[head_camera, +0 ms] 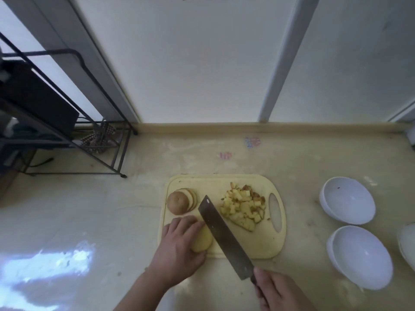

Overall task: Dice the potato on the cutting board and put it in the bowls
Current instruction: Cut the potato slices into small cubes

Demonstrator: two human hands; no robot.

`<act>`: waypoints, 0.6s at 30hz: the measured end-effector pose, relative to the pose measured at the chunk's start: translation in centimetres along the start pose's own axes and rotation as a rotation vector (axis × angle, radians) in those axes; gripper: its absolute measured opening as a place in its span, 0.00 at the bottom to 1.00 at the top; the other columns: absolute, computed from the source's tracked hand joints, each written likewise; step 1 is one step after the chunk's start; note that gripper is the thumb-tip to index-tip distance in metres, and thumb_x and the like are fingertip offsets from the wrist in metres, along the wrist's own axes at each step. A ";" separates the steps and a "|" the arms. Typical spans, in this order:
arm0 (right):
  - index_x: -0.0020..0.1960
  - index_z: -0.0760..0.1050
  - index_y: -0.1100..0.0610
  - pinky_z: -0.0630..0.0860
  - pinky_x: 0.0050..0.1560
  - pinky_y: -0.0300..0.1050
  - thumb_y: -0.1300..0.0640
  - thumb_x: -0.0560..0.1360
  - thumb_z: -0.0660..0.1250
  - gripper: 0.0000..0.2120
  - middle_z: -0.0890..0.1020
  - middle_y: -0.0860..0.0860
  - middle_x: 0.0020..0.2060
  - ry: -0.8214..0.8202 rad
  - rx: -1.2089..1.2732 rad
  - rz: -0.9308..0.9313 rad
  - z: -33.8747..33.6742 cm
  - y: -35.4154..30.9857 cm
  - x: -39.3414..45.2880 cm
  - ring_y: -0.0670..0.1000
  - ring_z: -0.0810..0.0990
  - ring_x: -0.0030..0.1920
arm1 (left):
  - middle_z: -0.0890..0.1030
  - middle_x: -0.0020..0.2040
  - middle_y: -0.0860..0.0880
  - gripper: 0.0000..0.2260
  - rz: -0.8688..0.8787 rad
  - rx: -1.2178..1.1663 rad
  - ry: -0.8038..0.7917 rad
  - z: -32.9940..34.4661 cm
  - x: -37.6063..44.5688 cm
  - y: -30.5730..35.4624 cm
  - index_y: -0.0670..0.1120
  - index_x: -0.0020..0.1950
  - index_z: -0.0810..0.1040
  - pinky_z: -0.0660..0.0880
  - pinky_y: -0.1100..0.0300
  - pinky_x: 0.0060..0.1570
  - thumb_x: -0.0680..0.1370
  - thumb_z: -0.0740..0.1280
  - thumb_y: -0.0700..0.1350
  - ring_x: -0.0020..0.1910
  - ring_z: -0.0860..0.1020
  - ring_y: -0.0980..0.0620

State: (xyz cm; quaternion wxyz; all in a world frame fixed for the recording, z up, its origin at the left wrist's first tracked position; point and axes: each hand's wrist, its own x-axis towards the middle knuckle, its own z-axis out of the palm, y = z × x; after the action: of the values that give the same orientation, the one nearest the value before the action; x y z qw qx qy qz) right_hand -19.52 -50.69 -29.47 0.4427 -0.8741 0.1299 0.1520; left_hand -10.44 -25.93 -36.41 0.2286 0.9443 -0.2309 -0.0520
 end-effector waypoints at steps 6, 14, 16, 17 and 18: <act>0.31 0.73 0.54 0.72 0.32 0.42 0.43 0.82 0.59 0.24 0.76 0.49 0.23 -0.171 0.205 0.354 0.3 0.1 1.6 0.49 0.75 0.25 | 0.74 0.63 0.54 0.30 -0.029 -0.068 0.029 0.2 -0.3 -0.1 0.52 0.68 0.72 0.65 0.60 0.61 0.67 0.71 0.58 0.63 0.70 0.51; 0.31 0.71 0.54 0.67 0.28 0.38 0.44 0.82 0.59 0.24 0.74 0.50 0.20 -0.079 0.121 0.325 -0.7 0.0 2.1 0.43 0.70 0.21 | 0.71 0.64 0.55 0.28 0.001 -0.150 0.048 0.8 -0.1 0.4 0.53 0.66 0.69 0.69 0.57 0.62 0.69 0.73 0.56 0.62 0.70 0.53; 0.30 0.71 0.52 0.71 0.35 0.42 0.45 0.82 0.61 0.22 0.76 0.47 0.20 -0.075 0.052 0.271 -0.4 -0.6 1.7 0.41 0.72 0.23 | 0.71 0.65 0.53 0.28 0.031 -0.156 0.056 1.0 0.1 0.7 0.52 0.66 0.70 0.71 0.56 0.61 0.69 0.73 0.55 0.61 0.70 0.51; 0.31 0.71 0.50 0.71 0.37 0.43 0.45 0.81 0.61 0.21 0.77 0.44 0.21 -0.075 0.021 0.254 -0.2 -0.9 1.5 0.41 0.72 0.24 | 0.72 0.64 0.52 0.27 0.049 -0.160 0.058 1.1 0.2 0.8 0.51 0.66 0.71 0.72 0.55 0.60 0.69 0.74 0.54 0.61 0.71 0.51; 0.32 0.71 0.48 0.72 0.39 0.43 0.44 0.81 0.61 0.20 0.77 0.42 0.21 -0.086 -0.016 0.245 0.0 -1.2 1.3 0.40 0.73 0.25 | 0.72 0.64 0.51 0.26 0.067 -0.164 0.058 1.2 0.3 1.0 0.51 0.65 0.72 0.73 0.56 0.60 0.70 0.74 0.53 0.60 0.71 0.50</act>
State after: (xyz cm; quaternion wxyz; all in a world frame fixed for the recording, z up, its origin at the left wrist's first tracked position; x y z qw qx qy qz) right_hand -17.87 -50.13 -29.05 0.4189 -0.8479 0.2151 0.2434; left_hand -10.81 -27.39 -36.99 0.3135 0.9153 -0.2505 -0.0357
